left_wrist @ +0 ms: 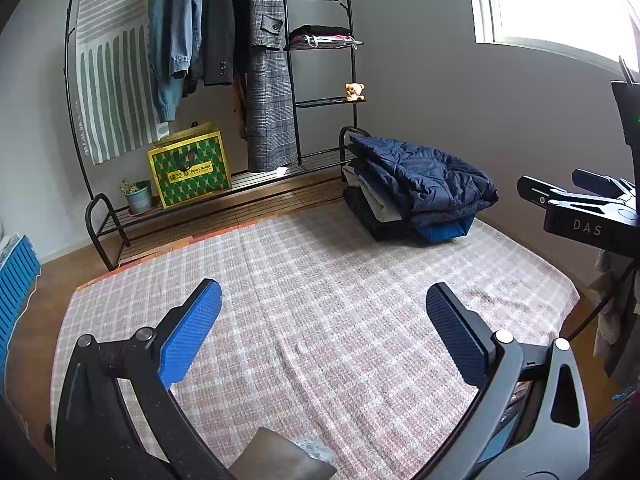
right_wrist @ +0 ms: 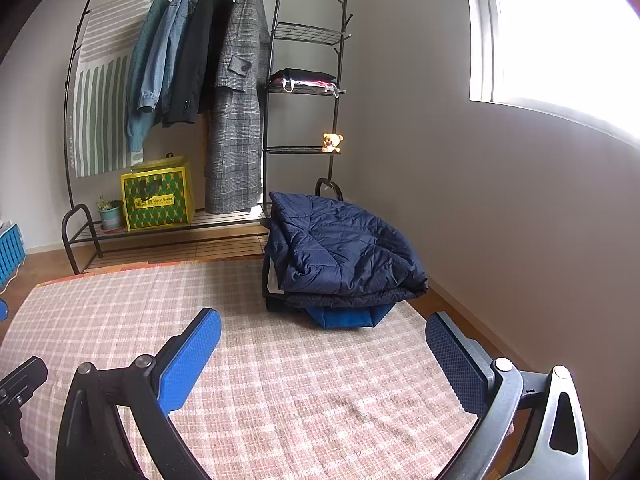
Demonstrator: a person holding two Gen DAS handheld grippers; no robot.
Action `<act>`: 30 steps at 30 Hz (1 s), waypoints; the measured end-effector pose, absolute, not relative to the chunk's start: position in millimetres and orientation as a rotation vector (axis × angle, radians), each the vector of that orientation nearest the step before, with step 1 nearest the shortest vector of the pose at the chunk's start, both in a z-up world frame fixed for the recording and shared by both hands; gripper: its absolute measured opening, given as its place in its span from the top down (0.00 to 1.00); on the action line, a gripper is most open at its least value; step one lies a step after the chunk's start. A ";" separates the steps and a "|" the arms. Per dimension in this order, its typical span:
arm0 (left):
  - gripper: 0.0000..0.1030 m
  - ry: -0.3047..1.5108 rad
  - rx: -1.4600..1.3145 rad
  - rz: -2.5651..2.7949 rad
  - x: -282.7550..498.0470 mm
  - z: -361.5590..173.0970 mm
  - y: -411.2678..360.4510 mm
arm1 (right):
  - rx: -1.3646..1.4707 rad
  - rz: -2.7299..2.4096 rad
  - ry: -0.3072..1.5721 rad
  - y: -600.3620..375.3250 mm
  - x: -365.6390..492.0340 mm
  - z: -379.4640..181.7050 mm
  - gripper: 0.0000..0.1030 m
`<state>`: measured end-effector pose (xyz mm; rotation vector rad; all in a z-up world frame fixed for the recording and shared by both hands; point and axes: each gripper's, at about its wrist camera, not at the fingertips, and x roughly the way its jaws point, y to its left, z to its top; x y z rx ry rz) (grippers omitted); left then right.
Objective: Fold large clothes
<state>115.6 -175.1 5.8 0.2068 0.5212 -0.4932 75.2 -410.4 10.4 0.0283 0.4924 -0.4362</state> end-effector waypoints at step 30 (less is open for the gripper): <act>0.00 0.519 0.211 -0.484 116.3 7.3 -172.7 | 0.010 -0.434 0.496 -410.3 76.9 8.2 0.00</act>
